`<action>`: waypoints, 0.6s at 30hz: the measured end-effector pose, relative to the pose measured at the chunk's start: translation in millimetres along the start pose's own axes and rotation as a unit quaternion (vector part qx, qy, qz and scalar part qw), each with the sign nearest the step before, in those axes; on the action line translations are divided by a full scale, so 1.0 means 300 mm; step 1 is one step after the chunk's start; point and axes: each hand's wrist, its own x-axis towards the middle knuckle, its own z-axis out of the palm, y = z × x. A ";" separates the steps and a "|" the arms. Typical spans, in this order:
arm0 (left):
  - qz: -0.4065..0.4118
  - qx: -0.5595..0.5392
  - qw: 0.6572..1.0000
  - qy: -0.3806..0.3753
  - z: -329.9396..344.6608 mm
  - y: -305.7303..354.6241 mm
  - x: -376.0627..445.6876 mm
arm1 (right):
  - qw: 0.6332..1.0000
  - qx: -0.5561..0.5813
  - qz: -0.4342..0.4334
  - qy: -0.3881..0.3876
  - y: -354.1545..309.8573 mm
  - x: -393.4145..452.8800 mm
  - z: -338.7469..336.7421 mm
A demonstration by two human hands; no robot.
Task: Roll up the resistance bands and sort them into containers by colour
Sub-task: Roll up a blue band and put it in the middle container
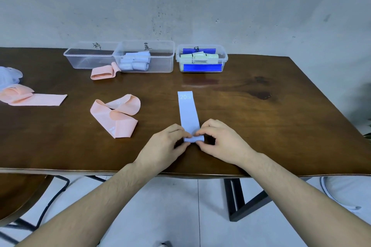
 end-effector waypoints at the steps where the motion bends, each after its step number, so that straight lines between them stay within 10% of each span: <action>1: -0.003 0.000 1.000 0.002 0.001 0.000 0.002 | 1.000 0.002 -0.004 0.007 0.003 -0.003 0.002; 18: 0.001 0.017 1.000 0.006 0.010 -0.008 0.018 | 1.000 0.011 0.005 0.011 0.015 0.021 0.003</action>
